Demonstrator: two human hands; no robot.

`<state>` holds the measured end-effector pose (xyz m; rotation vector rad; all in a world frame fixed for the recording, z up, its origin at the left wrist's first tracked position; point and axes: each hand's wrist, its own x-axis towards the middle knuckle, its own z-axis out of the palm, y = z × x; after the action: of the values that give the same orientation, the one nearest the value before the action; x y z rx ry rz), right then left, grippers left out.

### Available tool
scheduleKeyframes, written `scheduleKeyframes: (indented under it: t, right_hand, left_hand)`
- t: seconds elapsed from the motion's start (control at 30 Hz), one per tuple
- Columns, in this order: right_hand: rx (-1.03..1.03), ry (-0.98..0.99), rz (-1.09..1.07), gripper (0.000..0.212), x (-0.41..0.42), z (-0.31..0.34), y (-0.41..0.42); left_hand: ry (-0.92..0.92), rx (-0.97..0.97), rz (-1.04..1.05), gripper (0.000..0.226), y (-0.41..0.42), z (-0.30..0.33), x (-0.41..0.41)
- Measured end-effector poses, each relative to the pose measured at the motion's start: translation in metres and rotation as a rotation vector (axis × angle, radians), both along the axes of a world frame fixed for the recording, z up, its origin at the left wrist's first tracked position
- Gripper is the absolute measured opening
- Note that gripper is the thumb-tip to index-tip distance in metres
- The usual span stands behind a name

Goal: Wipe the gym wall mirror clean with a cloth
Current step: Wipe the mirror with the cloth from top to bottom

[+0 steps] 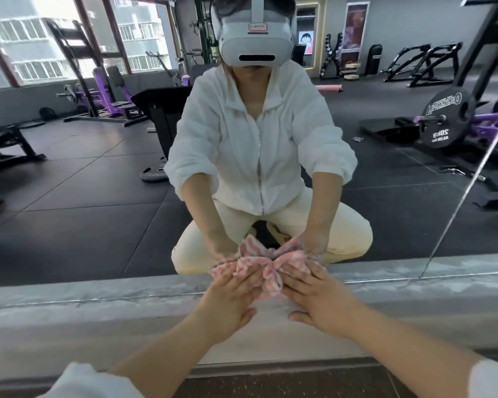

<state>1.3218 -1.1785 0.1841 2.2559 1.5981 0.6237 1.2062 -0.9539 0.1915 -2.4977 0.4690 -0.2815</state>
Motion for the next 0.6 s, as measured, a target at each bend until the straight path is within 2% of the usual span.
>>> scheduleKeyframes:
  t: [0.07, 0.17, 0.23, 0.37, 0.5, 0.6]
  right_hand:
    - [0.015, -0.048, 0.028, 0.069, 0.000, 0.007, -0.004]
    - [0.215, -0.161, 0.089, 0.058, 0.006, 0.050, -0.001]
    - [0.352, -0.232, 0.021, 0.057, 0.014, 0.111, 0.005]
    - [0.703, -0.305, -0.136, 0.059, 0.024, 0.260, 0.009]
    - [0.847, -0.257, -0.198, 0.062, 0.032, 0.347, 0.002]
    - [0.886, -0.316, -0.147, 0.060, 0.039, 0.343, 0.003]
  left_hand:
    - [-0.074, -0.040, -0.001, 0.049, -0.002, 0.007, -0.002]
    - [-0.348, -0.171, -0.058, 0.053, -0.006, 0.041, 0.005]
    - [-0.523, -0.181, -0.069, 0.060, -0.011, 0.098, 0.021]
    - [-0.818, -0.293, -0.055, 0.060, -0.022, 0.255, 0.050]
    - [-0.912, -0.354, 0.011, 0.061, -0.034, 0.354, 0.068]
    - [-0.937, -0.327, -0.052, 0.057, -0.046, 0.356, 0.081]
